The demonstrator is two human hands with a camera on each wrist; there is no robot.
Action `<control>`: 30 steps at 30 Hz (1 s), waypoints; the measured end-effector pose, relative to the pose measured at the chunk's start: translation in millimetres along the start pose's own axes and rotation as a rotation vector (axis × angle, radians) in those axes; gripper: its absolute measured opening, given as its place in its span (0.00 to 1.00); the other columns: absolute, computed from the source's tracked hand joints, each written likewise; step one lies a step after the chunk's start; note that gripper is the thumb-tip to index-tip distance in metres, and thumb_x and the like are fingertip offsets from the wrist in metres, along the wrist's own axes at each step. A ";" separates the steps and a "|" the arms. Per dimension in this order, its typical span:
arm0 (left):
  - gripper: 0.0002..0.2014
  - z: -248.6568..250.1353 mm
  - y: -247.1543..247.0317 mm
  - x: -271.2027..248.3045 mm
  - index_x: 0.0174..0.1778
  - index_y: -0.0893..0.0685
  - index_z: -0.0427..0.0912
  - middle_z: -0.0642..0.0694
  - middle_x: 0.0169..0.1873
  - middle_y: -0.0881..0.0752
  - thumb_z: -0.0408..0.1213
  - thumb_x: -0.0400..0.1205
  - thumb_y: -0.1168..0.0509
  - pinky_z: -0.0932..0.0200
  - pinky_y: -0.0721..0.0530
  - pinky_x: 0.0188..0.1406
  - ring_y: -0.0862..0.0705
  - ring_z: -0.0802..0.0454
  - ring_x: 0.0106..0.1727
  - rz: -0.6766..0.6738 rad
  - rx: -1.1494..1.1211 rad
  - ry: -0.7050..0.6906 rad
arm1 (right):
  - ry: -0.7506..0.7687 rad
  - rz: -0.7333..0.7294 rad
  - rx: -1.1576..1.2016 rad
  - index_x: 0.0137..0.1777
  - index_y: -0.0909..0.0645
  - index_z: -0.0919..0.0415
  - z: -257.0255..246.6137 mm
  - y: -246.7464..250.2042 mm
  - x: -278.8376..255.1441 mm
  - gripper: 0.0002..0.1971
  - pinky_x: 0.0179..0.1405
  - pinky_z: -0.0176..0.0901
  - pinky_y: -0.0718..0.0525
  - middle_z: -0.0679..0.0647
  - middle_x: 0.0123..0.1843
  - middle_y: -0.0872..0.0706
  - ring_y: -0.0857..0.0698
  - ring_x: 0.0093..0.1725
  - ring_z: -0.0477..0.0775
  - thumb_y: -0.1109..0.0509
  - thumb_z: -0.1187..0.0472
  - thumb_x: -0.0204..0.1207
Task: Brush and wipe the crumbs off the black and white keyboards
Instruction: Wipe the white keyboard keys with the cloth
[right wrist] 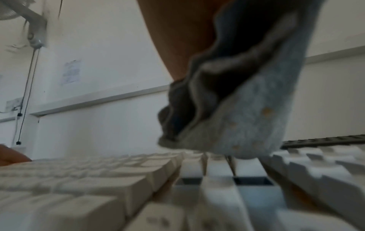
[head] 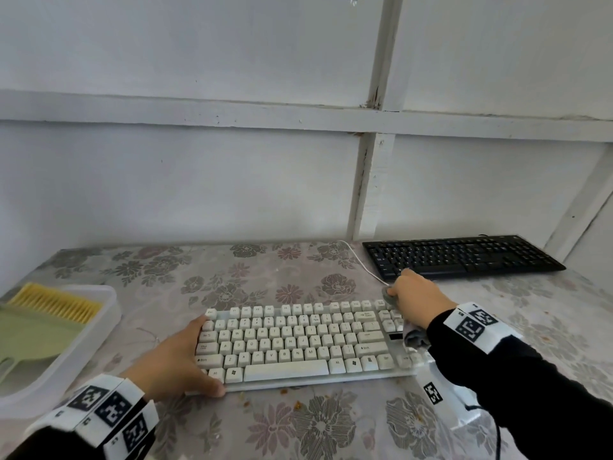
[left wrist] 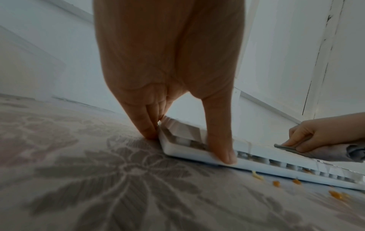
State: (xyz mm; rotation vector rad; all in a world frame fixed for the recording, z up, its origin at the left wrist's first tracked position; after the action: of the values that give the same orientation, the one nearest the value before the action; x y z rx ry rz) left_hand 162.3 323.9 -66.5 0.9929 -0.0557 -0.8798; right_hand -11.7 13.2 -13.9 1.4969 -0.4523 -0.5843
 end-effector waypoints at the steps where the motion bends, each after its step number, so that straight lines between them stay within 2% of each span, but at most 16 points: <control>1: 0.60 -1.4 -0.3 0.5 0.81 0.50 0.51 0.51 0.70 0.28 0.45 0.59 0.17 0.59 0.30 0.70 0.28 0.57 0.61 -0.001 0.006 0.005 | 0.029 0.011 0.020 0.52 0.15 0.58 -8.9 4.2 0.3 0.12 0.45 0.40 0.26 0.52 0.45 0.32 0.23 0.40 0.56 0.41 0.63 0.83; 3: 0.61 -3.0 -0.4 1.4 0.81 0.51 0.51 0.51 0.70 0.28 0.46 0.58 0.17 0.59 0.29 0.69 0.28 0.56 0.61 -0.001 0.006 0.012 | 0.142 0.020 0.101 0.51 0.15 0.59 -36.7 11.6 -2.4 0.14 0.49 0.39 0.21 0.52 0.48 0.30 0.21 0.42 0.54 0.41 0.55 0.84; 5: 0.63 -4.5 -0.4 2.3 0.81 0.51 0.52 0.51 0.70 0.27 0.48 0.55 0.17 0.59 0.29 0.69 0.27 0.56 0.62 -0.003 -0.005 0.015 | 0.269 -0.019 0.158 0.53 0.15 0.59 -69.4 13.5 -9.3 0.16 0.53 0.37 0.22 0.50 0.49 0.31 0.20 0.45 0.51 0.41 0.51 0.84; 8: 0.64 -5.5 -1.0 3.5 0.81 0.50 0.51 0.52 0.70 0.27 0.49 0.53 0.17 0.58 0.29 0.69 0.26 0.55 0.63 -0.009 -0.015 0.011 | 0.335 -0.052 0.075 0.54 0.15 0.62 -94.8 1.9 -12.3 0.10 0.49 0.37 0.28 0.53 0.52 0.30 0.22 0.49 0.55 0.39 0.62 0.82; 9: 0.63 -5.5 -1.4 3.7 0.81 0.50 0.51 0.52 0.70 0.27 0.47 0.54 0.17 0.58 0.29 0.69 0.26 0.55 0.63 -0.009 -0.018 0.009 | 0.329 -0.046 0.043 0.55 0.16 0.62 -94.5 -2.3 -11.9 0.10 0.48 0.38 0.28 0.55 0.55 0.28 0.22 0.50 0.57 0.38 0.66 0.81; 11: 0.63 -5.6 -1.8 3.8 0.81 0.51 0.51 0.51 0.70 0.27 0.46 0.56 0.17 0.58 0.30 0.69 0.27 0.55 0.63 -0.007 -0.019 0.007 | 0.296 -0.027 0.020 0.55 0.16 0.60 -84.1 -6.2 -10.4 0.11 0.50 0.42 0.23 0.55 0.57 0.27 0.21 0.52 0.57 0.38 0.67 0.81; 13: 0.63 -6.2 -1.6 3.8 0.81 0.51 0.51 0.51 0.71 0.27 0.47 0.56 0.17 0.58 0.30 0.70 0.27 0.55 0.63 -0.009 -0.017 0.010 | 0.264 -0.006 0.003 0.53 0.16 0.58 -69.0 -4.0 -11.9 0.10 0.53 0.46 0.18 0.53 0.53 0.28 0.18 0.53 0.59 0.38 0.64 0.81; 15: 0.64 -6.5 -1.6 3.6 0.81 0.51 0.52 0.51 0.71 0.28 0.49 0.54 0.18 0.58 0.29 0.70 0.27 0.54 0.64 -0.018 -0.006 0.010 | 0.206 -0.022 -0.021 0.52 0.16 0.58 -48.6 -4.3 -12.6 0.09 0.54 0.47 0.18 0.50 0.48 0.33 0.17 0.52 0.58 0.39 0.65 0.81; 19: 0.64 -6.5 -1.4 4.0 0.81 0.51 0.51 0.50 0.72 0.29 0.50 0.53 0.18 0.57 0.29 0.71 0.26 0.52 0.68 -0.012 0.006 0.008 | 0.111 -0.020 -0.018 0.43 0.19 0.55 -12.2 -5.6 -10.4 0.10 0.52 0.46 0.18 0.50 0.47 0.32 0.18 0.49 0.57 0.40 0.66 0.81; 21: 0.65 -5.9 -1.6 4.0 0.81 0.52 0.51 0.51 0.72 0.29 0.50 0.53 0.18 0.58 0.29 0.71 0.27 0.53 0.67 -0.016 0.006 0.007 | 0.084 -0.031 -0.039 0.48 0.17 0.57 -1.6 -5.4 -7.4 0.11 0.49 0.44 0.22 0.51 0.47 0.33 0.20 0.46 0.56 0.40 0.68 0.80; 23: 0.67 -5.1 -1.6 3.9 0.81 0.51 0.52 0.51 0.72 0.29 0.54 0.48 0.20 0.57 0.29 0.72 0.27 0.53 0.67 -0.027 0.010 0.005 | 0.052 -0.038 -0.056 0.53 0.16 0.59 10.3 -5.4 -6.1 0.13 0.46 0.41 0.27 0.52 0.48 0.34 0.24 0.43 0.56 0.41 0.69 0.80; 27: 0.70 -5.3 -1.4 3.1 0.81 0.51 0.52 0.52 0.72 0.29 0.58 0.43 0.22 0.57 0.29 0.72 0.26 0.54 0.68 -0.028 0.011 0.002 | 0.030 -0.036 -0.062 0.57 0.16 0.55 34.7 -12.9 -5.6 0.12 0.45 0.39 0.26 0.52 0.48 0.33 0.18 0.47 0.57 0.41 0.62 0.83; 30: 0.66 -6.0 -2.4 4.4 0.81 0.51 0.52 0.51 0.72 0.28 0.52 0.50 0.18 0.58 0.28 0.70 0.26 0.54 0.66 -0.023 0.006 0.004 | 0.008 -0.026 -0.061 0.56 0.16 0.54 50.7 -17.0 -8.5 0.12 0.45 0.39 0.24 0.51 0.47 0.32 0.18 0.49 0.57 0.41 0.60 0.84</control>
State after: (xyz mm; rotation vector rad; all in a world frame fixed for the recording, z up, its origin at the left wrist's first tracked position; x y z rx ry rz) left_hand 166.2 324.6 -73.2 1.0026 -0.0440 -0.8993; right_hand -50.8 -21.2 -28.4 1.4481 -0.4057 -0.6069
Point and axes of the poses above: each hand's wrist, its own x-axis towards the middle knuckle, its own y-axis out of the back of the hand, z = x × y, the point moved 7 cm from there along x, towards the middle knuckle
